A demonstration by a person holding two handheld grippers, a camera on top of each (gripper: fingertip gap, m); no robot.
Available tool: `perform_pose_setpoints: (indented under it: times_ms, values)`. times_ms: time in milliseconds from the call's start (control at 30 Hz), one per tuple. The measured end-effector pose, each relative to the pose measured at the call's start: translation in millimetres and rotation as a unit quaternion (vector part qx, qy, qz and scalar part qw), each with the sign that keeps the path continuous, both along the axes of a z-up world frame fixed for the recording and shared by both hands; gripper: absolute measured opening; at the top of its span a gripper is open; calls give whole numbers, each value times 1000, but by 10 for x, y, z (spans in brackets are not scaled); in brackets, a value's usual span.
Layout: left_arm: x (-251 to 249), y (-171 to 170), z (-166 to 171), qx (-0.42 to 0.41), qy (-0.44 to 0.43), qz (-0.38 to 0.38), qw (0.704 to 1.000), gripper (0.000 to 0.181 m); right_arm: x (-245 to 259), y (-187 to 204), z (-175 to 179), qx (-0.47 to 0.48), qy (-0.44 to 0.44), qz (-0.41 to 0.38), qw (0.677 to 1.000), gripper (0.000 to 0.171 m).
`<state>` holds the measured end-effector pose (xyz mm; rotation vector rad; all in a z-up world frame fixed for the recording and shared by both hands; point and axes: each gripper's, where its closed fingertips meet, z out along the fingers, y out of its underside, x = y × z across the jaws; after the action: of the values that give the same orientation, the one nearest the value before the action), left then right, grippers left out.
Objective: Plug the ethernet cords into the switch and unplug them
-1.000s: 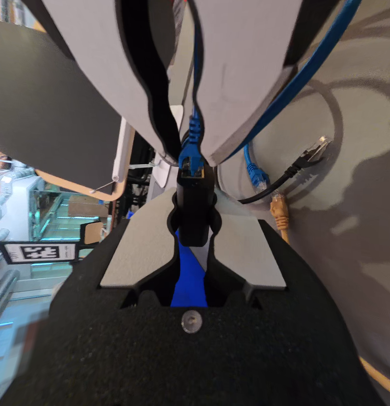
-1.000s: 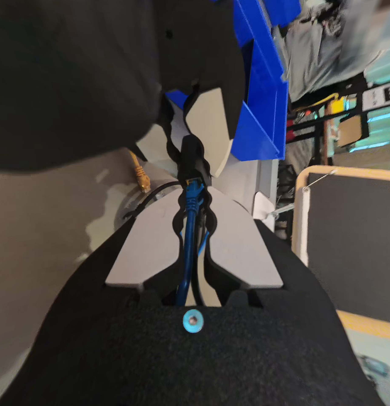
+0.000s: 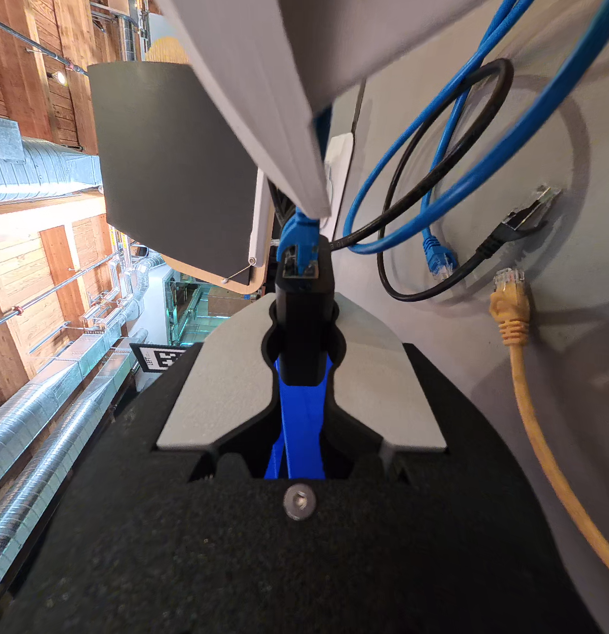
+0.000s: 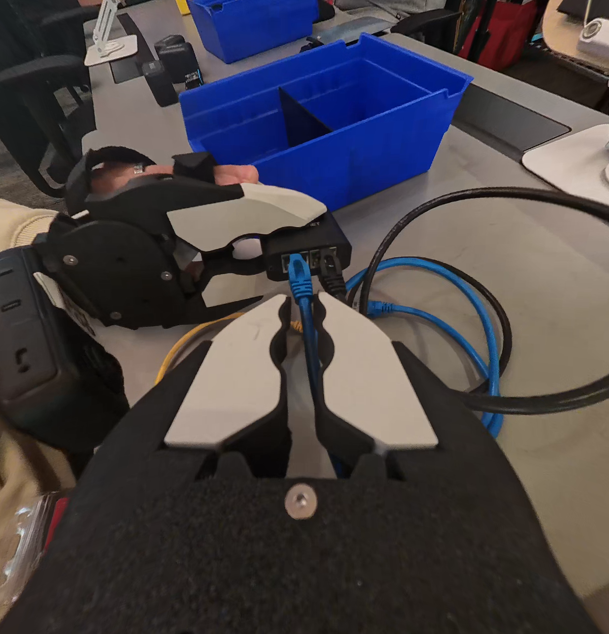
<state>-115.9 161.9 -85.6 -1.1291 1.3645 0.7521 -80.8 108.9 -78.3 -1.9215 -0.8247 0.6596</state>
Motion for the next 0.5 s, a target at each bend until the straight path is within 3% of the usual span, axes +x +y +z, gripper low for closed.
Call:
perform_pose_setpoints:
  times_ms: [500]
  values:
    - [91,-87,48,-19,-12,-34,999,25,79,-125,29,14,-18,14,1000,9]
